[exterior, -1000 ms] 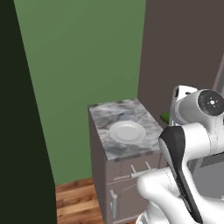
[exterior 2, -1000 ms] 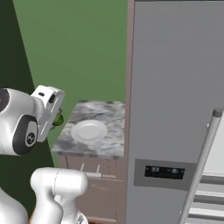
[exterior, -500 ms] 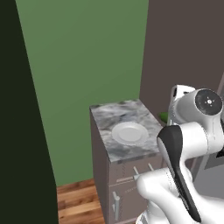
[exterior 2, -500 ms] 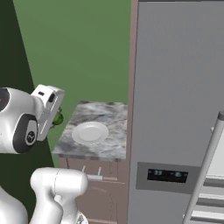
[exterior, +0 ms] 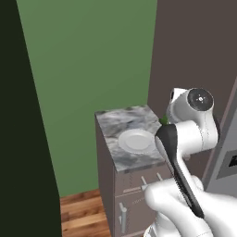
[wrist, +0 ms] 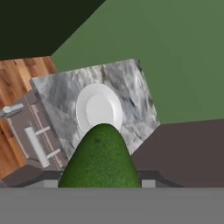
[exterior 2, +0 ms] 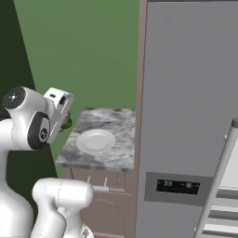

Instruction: Pick avocado from the fridge and place it on the plate on the counter.

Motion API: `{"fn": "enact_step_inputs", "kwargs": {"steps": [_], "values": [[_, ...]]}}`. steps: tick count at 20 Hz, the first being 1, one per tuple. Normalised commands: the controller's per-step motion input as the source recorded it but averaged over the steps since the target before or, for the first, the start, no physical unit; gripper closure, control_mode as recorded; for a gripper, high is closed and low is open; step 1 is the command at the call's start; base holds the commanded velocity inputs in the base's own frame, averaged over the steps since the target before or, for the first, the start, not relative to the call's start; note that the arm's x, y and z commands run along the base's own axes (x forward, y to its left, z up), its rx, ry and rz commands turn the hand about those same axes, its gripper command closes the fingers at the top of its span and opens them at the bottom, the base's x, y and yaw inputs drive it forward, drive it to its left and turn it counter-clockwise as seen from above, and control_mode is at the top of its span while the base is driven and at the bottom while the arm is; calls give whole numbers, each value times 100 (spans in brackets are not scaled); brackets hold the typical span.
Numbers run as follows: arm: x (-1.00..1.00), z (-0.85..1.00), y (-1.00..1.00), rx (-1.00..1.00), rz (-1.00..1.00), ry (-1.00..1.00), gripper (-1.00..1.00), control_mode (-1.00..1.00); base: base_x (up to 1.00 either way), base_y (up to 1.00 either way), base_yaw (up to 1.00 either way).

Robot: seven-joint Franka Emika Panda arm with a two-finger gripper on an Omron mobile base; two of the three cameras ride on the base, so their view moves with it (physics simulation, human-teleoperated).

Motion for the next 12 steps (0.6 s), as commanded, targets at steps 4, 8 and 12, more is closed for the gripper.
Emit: {"fn": "enact_step_inputs", "kwargs": {"steps": [4,8,12], "values": [[57,-31,0,3,0,14,100,-100,0,0,0],[46,-42,0,1,0,12,100,-100,0,0,0],[44,-49,0,0,0,14,100,-100,0,0,0]]}}
